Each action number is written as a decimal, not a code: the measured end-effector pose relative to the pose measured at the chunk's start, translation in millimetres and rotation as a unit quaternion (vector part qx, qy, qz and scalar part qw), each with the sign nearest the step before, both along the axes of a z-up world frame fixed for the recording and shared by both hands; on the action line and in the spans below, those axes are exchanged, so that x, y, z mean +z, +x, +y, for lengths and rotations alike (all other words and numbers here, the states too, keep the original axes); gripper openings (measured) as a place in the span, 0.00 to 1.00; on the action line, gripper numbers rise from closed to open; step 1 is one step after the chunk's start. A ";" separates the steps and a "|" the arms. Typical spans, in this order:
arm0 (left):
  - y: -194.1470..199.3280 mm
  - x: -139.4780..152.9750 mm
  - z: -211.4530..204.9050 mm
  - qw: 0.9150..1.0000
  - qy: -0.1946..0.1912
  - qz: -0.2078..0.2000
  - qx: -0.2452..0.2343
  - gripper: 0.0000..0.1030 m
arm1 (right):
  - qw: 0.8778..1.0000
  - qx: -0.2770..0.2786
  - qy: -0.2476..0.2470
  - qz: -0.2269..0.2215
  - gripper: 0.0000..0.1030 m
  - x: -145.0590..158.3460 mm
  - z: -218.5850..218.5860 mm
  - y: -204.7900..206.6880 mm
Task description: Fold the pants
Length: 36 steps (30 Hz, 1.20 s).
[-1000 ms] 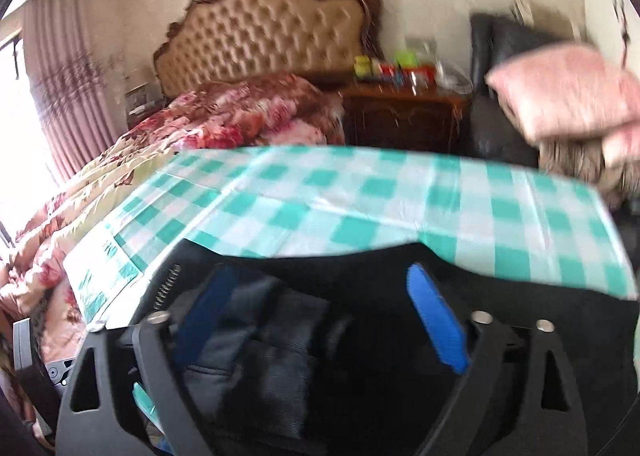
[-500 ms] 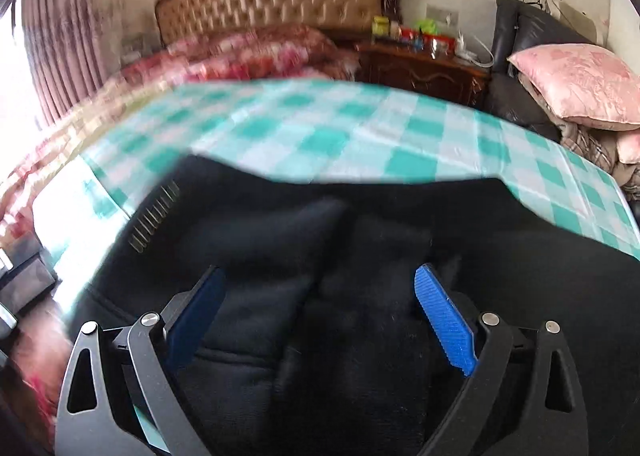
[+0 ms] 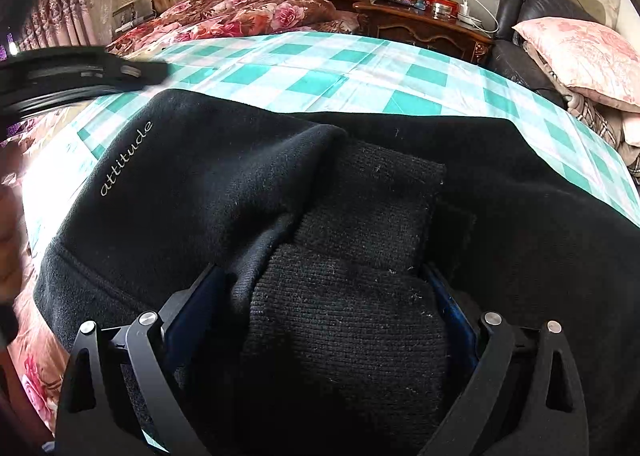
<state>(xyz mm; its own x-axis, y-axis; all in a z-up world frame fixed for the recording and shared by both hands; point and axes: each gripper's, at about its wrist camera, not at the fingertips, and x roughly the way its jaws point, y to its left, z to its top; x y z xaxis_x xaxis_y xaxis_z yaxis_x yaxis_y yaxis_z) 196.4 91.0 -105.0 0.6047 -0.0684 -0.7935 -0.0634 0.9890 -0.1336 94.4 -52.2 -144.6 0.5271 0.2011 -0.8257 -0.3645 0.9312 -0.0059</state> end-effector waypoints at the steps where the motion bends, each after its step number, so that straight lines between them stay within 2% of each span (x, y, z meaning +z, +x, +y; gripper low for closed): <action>1: 9.8 -10.0 -0.3 1.000 -0.003 0.019 -0.007 0.19 | 1.000 0.001 0.000 0.000 0.91 0.0 -0.3 0.1; 3: 21.4 -23.3 0.8 0.999 0.004 0.038 -0.003 0.17 | 1.000 0.003 0.000 0.001 0.91 0.0 -0.8 0.5; 6: 23.5 -24.9 -0.8 0.999 0.008 0.041 -0.005 0.17 | 1.000 0.002 0.000 0.001 0.91 0.4 -0.8 0.3; 10: 2.8 -9.3 3.5 1.000 -0.014 0.012 0.002 0.20 | 1.000 0.005 0.001 0.002 0.91 0.5 -1.4 0.8; 11: -9.8 -2.4 2.9 1.000 -0.008 -0.001 0.004 0.25 | 1.000 0.005 0.001 0.002 0.92 0.4 -1.2 1.2; 12: -25.0 4.2 2.8 1.000 0.003 -0.013 0.011 0.35 | 1.000 0.004 0.001 0.002 0.92 0.1 -1.3 2.3; 14: -47.5 8.3 1.7 0.999 0.021 -0.024 0.018 0.39 | 1.000 0.005 0.001 0.001 0.92 0.0 -1.3 2.2; 16: -64.0 3.2 1.3 0.999 0.026 -0.019 0.017 0.39 | 1.000 0.004 0.001 0.001 0.92 0.3 -0.9 1.7; 19: -75.7 -24.7 0.9 0.999 0.042 0.012 0.014 0.42 | 1.000 0.003 0.001 0.002 0.92 0.7 -1.3 2.3; 20: -78.6 -34.0 0.9 0.999 0.046 0.012 0.019 0.45 | 1.000 -0.003 0.005 0.003 0.92 2.6 -2.5 2.6; 23: -81.0 -36.3 0.8 0.998 0.050 0.003 0.026 0.46 | 0.999 -0.012 0.036 -0.010 0.91 19.0 -6.6 1.4; 26: -80.5 -38.1 4.6 0.999 0.040 0.003 0.032 0.48 | 0.998 -0.013 0.049 -0.046 0.91 39.8 -4.2 4.3; 28: -81.9 -38.8 6.3 0.999 0.036 0.001 0.033 0.48 | 0.997 -0.021 0.059 -0.040 0.91 43.7 -4.1 15.3; 30: -83.8 -38.2 9.2 0.999 0.028 -0.001 0.038 0.51 | 0.998 -0.038 0.041 -0.022 0.87 35.4 -2.1 31.9; 31: -85.0 -37.0 11.4 0.999 0.017 -0.001 0.042 0.52 | 0.999 -0.047 0.021 -0.009 0.79 26.9 -1.3 40.1; 33: -94.6 -31.5 20.6 0.998 -0.028 -0.009 0.052 0.53 | 0.998 -0.058 0.014 0.020 0.76 9.7 -5.5 50.5; 36: -115.7 -21.0 24.7 0.998 -0.022 -0.033 0.057 0.54 | 0.999 -0.048 -0.004 0.002 0.77 6.5 -2.5 44.0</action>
<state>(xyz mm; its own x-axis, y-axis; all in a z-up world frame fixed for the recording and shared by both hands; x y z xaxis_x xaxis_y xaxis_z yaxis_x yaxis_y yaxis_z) 80.7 115.7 -126.0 0.6609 -0.0299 -0.7499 -0.1650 0.9690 -0.1841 138.5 -54.7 -138.1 0.5402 0.1434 -0.8293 -0.2739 0.9617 -0.0121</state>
